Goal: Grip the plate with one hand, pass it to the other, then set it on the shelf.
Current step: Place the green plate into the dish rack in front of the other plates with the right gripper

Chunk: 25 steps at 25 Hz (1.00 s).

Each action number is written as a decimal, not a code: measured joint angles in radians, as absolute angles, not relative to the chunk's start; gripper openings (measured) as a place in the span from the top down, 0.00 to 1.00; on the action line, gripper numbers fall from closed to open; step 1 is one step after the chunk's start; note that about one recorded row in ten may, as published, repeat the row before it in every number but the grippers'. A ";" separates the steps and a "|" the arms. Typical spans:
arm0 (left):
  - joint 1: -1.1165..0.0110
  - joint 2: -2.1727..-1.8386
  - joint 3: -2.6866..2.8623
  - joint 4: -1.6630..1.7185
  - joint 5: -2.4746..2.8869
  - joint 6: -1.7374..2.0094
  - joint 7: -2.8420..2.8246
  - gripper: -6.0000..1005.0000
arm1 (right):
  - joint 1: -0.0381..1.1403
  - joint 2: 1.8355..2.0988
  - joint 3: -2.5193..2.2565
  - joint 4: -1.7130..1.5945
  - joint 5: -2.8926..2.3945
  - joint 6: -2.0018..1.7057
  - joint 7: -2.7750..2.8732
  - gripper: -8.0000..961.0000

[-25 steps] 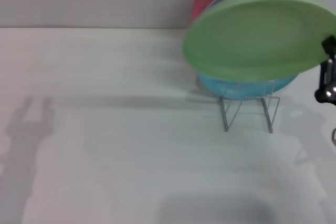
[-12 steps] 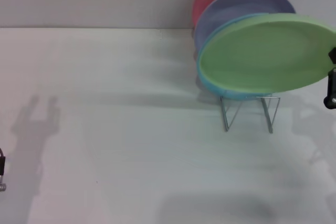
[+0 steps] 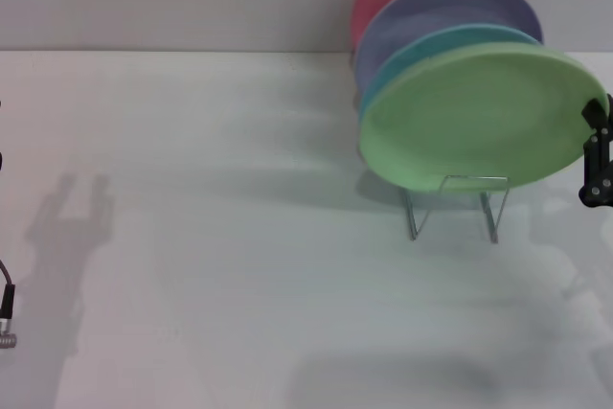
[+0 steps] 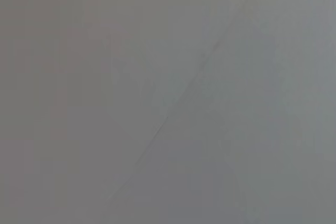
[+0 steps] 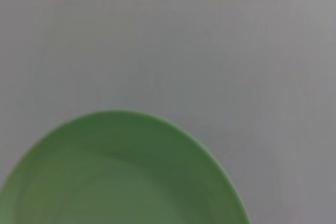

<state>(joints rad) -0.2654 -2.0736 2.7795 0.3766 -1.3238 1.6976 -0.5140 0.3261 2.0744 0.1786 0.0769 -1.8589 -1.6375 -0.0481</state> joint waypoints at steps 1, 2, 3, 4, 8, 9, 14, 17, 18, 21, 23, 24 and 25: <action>-0.265 -2.074 2.780 0.378 -1.324 1.698 -0.514 0.50 | 0.325 2.074 0.174 0.072 -1.859 -1.637 -0.040 0.97; -0.265 -2.074 2.779 0.381 -1.324 1.698 -0.514 0.50 | 0.324 2.074 0.168 0.065 -1.859 -1.637 -0.029 0.97; -0.265 -2.074 2.780 0.382 -1.324 1.698 -0.514 0.50 | 0.323 2.074 0.164 0.059 -1.859 -1.637 -0.019 0.97; -0.265 -2.074 2.779 0.385 -1.324 1.697 -0.514 0.50 | 0.322 2.074 0.160 0.050 -1.859 -1.636 -0.008 0.97; -0.266 -2.074 2.778 0.389 -1.324 1.697 -0.514 0.50 | 0.321 2.075 0.152 0.043 -1.859 -1.631 -0.006 0.97; -0.270 -2.074 2.777 0.390 -1.324 1.697 -0.514 0.50 | 0.321 2.075 0.142 0.037 -1.859 -1.625 -0.006 0.97; -0.277 -2.074 2.776 0.394 -1.324 1.690 -0.515 0.50 | 0.324 2.074 0.121 0.020 -1.859 -1.590 -0.006 0.97; -0.278 -2.074 2.776 0.398 -1.324 1.688 -0.515 0.50 | 0.327 2.074 0.120 0.017 -1.859 -1.574 -0.005 0.97; -0.278 -2.074 2.776 0.398 -1.324 1.688 -0.515 0.50 | 0.329 2.074 0.120 0.017 -1.859 -1.569 -0.006 0.97; -0.278 -2.074 2.776 0.399 -1.324 1.687 -0.515 0.50 | 0.330 2.074 0.120 0.015 -1.859 -1.559 -0.007 0.97; -0.278 -2.074 2.776 0.399 -1.324 1.687 -0.516 0.50 | 0.332 2.076 0.125 0.015 -1.858 -1.539 -0.010 0.97; -0.278 -2.074 2.776 0.399 -1.324 1.687 -0.516 0.50 | 0.332 2.076 0.125 0.015 -1.858 -1.539 -0.010 0.97; -0.278 -2.074 2.776 0.399 -1.324 1.687 -0.517 0.50 | 0.333 2.076 0.124 0.015 -1.857 -1.530 -0.010 0.97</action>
<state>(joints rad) -0.2785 -2.0739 2.7763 0.3988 -1.3238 1.6872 -0.5166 0.3330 2.0763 0.1239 0.0153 -1.8574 -1.5297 -0.0101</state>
